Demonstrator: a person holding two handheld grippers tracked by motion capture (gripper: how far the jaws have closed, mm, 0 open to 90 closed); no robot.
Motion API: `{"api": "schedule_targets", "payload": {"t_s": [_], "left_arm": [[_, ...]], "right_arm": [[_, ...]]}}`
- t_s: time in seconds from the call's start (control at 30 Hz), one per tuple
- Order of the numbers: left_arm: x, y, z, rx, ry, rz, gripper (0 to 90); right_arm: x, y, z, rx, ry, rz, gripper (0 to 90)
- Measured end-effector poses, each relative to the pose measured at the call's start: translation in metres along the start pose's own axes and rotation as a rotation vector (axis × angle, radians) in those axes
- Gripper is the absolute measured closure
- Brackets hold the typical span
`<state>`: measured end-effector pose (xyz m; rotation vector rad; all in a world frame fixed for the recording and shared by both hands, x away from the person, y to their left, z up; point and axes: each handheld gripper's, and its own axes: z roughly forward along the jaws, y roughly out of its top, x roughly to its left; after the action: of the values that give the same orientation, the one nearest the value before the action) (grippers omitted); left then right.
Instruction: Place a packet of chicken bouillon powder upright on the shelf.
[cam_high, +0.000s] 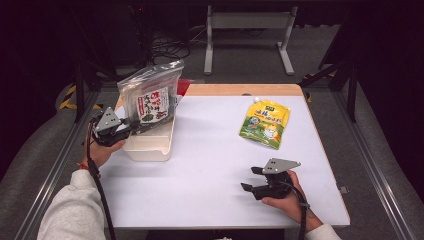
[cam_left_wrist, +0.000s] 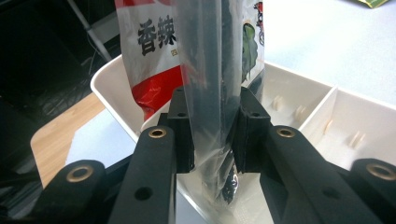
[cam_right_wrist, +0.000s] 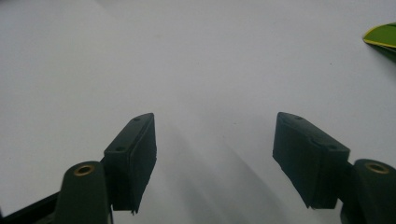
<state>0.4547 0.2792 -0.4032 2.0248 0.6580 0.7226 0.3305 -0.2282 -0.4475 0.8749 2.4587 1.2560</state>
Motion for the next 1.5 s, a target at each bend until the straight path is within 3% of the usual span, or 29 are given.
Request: {"api": "schedule_targets", "payload": {"t_s": [0.13,0.23,0.27,0.37,0.5,0.67,0.73,0.83,1.07,1.33,1.5], "left_arm": [[-0.001,-0.001,0.0,0.004,0.0,0.008,73.6],[0.001,-0.003,0.002,0.01,0.002,-0.007,73.7],[0.002,-0.007,0.004,0.038,0.001,-0.009,73.7],[0.006,-0.014,0.005,0.051,-0.027,-0.041,73.5],[0.004,-0.013,0.005,0.063,-0.025,-0.025,73.4],[0.004,-0.015,0.003,0.048,-0.03,-0.053,73.3],[0.006,-0.017,0.002,0.023,-0.035,-0.092,72.6],[0.005,-0.018,0.001,0.006,-0.033,-0.115,70.9],[0.004,-0.018,-0.008,-0.038,-0.011,-0.166,60.9],[-0.002,-0.017,-0.028,-0.072,0.053,-0.186,47.7],[-0.013,-0.016,-0.048,-0.112,0.084,-0.2,40.3]], "right_arm": [[0.0,0.0,0.0,0.0,0.0,0.0,30.2],[-0.001,0.0,0.001,0.0,-0.002,0.004,30.2],[-0.001,0.001,0.001,-0.002,0.0,0.007,30.2],[-0.001,0.001,0.002,0.001,-0.001,0.005,30.2],[-0.001,0.002,0.003,-0.004,0.0,0.002,30.2],[-0.003,0.002,0.002,-0.005,-0.011,0.004,29.9],[-0.004,0.002,0.001,-0.005,-0.02,0.002,29.6],[-0.005,0.003,-0.002,-0.013,-0.032,0.001,29.5],[-0.014,0.003,-0.011,-0.038,-0.078,0.01,29.6],[-0.031,0.003,-0.019,-0.05,-0.158,0.026,35.7],[-0.051,0.0,-0.027,-0.08,-0.215,0.08,44.7]]}}
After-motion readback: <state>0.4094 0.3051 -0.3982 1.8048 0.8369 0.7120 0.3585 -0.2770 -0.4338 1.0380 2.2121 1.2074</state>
